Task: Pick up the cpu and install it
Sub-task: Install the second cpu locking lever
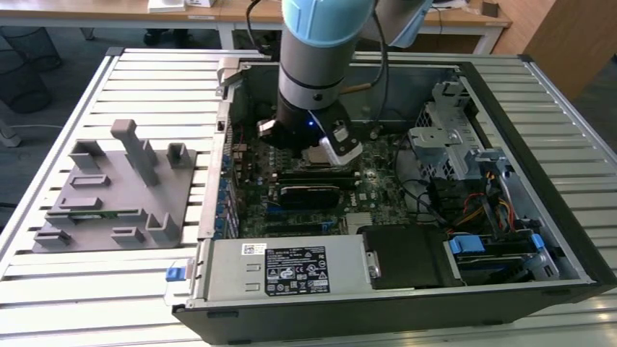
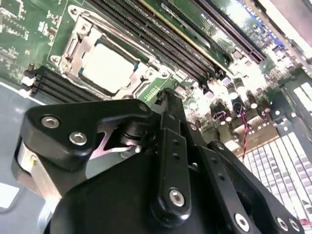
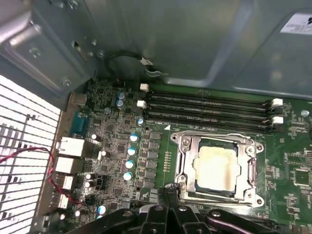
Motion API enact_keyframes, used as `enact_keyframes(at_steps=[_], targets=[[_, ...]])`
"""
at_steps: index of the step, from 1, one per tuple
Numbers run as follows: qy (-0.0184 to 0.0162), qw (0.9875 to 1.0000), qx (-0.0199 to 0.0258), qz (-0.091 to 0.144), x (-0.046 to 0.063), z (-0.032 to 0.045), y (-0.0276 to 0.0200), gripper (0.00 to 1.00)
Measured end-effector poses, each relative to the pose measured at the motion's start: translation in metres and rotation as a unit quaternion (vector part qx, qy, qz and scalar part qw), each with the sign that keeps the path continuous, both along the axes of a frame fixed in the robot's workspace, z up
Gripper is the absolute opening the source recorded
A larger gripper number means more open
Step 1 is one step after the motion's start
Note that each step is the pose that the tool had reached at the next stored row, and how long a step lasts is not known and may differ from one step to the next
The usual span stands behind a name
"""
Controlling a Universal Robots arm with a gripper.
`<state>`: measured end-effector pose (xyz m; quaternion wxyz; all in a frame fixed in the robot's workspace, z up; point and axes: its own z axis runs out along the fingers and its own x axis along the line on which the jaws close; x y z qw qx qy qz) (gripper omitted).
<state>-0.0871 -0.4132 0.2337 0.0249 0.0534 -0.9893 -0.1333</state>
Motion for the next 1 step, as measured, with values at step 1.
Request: enact_keyframes(at_steps=[1], targets=[[0.0, 1.0, 0.0, 0.0, 0.0, 0.0012, 0.0, 0.11]])
